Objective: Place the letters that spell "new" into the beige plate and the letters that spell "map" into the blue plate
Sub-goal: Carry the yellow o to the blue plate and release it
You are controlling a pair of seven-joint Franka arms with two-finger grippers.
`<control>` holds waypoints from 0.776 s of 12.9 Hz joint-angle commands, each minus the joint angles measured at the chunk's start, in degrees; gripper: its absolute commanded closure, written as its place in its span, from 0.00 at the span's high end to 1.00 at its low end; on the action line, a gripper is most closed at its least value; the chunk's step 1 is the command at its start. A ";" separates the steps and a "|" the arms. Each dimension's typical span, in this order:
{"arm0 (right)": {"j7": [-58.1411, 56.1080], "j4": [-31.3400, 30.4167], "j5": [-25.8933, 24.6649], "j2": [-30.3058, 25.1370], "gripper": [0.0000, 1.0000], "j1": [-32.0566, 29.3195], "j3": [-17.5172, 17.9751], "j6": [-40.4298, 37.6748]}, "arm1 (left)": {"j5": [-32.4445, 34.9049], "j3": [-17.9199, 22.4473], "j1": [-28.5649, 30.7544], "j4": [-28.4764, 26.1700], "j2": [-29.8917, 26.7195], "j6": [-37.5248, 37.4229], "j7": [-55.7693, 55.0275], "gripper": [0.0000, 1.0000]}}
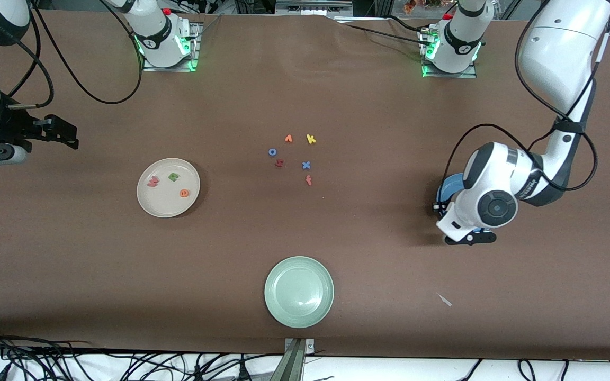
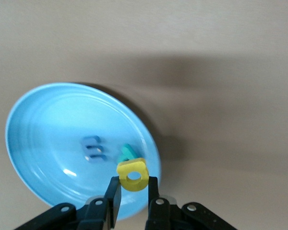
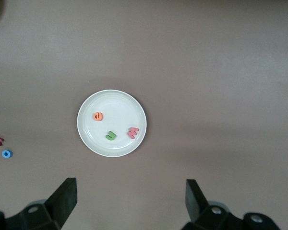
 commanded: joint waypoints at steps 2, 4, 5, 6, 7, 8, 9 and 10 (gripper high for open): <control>-0.26 1.39 -0.56 0.66 1.00 -0.27 0.23 -1.21 | 2.61 -0.47 5.71 -13.43 -6.14 11.39 4.09 0.20; -0.26 1.39 -0.56 0.66 1.00 -0.27 0.23 -1.21 | 2.71 -0.47 6.69 -12.84 -6.31 10.72 6.89 1.00; -0.34 1.48 -0.56 0.66 1.00 -0.36 0.23 -1.21 | 2.27 -0.47 7.48 -11.70 -6.58 8.19 7.43 1.00; -0.26 1.39 -0.56 0.66 1.00 -0.27 0.23 -1.21 | 2.18 -0.47 7.75 -10.21 -7.02 5.99 7.44 1.00; -0.26 1.39 -0.56 0.66 1.00 -0.27 0.23 -1.21 | 2.09 -0.47 7.84 -8.89 -7.19 3.79 7.44 1.00; -0.34 1.48 -0.56 0.66 1.00 -0.27 0.23 -1.21 | 2.00 -0.47 8.10 -6.87 -7.20 0.46 7.44 1.00; -0.43 1.48 -0.56 0.66 1.00 -0.27 0.23 -1.12 | 1.66 -0.56 8.62 -4.42 -7.20 -3.31 7.44 1.00; -0.34 1.39 -0.56 0.66 1.00 -0.27 0.23 -1.21 | -0.09 -0.56 8.63 -1.43 -7.20 -7.09 7.52 1.00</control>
